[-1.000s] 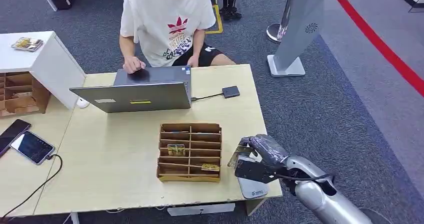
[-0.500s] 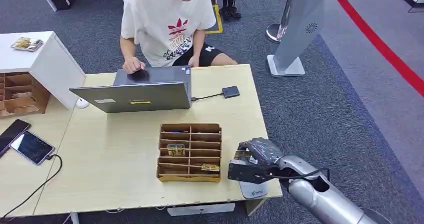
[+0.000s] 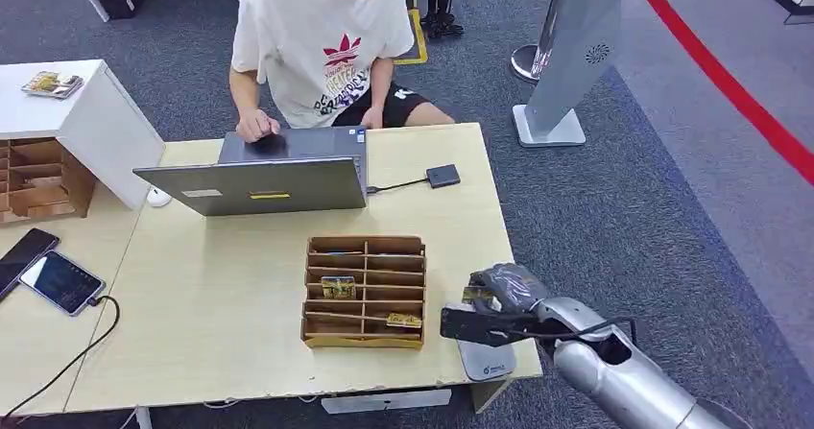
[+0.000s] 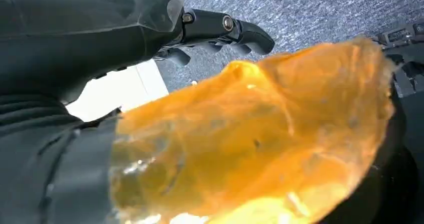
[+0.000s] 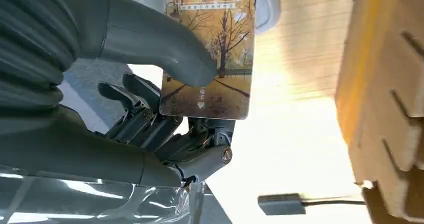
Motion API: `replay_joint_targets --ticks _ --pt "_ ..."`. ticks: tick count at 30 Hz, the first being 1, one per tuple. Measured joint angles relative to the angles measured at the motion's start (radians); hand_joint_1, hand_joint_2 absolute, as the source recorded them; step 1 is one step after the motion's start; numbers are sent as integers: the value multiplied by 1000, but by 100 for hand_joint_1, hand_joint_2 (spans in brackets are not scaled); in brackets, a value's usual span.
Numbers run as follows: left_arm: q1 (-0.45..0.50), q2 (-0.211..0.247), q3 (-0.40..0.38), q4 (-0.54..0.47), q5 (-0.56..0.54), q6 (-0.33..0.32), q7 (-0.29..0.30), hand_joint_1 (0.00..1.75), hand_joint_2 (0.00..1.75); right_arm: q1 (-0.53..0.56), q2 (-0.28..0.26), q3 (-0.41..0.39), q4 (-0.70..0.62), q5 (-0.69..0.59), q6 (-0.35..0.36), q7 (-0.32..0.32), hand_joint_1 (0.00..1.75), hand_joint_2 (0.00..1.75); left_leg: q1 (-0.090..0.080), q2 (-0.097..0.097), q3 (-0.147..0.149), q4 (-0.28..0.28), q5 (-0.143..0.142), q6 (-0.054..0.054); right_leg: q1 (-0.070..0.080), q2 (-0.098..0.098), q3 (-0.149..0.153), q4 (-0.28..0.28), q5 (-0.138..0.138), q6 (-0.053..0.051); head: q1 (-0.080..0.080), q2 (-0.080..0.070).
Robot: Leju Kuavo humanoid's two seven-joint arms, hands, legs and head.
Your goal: Pass the card to the sensor for recognition and then transmit it.
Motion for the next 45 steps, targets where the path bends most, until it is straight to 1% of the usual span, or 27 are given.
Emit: replay_joint_targets --ticks 11,16,26,38,45 --pt "-3 8 -1 0 1 -3 5 0 0 -16 18 1 61 18 15 15 175 175 0 0 0 0 0 0 0 0 0 0 0 0 0 0" --pt "-9 11 -5 0 1 -3 13 0 0 -28 36 0 102 12 35 14 175 175 0 0 0 0 0 0 0 0 0 0 0 0 0 0" --pt "-25 17 -24 0 -11 -3 27 0 0 -50 77 -5 184 1 35 8 175 175 0 0 4 0 0 0 0 0 3 0 0 0 0 0" --pt "-51 23 -47 0 -32 -1 66 0 0 -49 81 -32 234 -29 31 3 175 175 0 0 6 0 0 0 0 0 5 0 0 0 0 0" --pt "-56 24 -50 0 -34 0 69 0 0 -48 81 -44 244 -32 31 3 175 175 0 1 7 0 0 0 0 0 6 0 0 0 0 0"
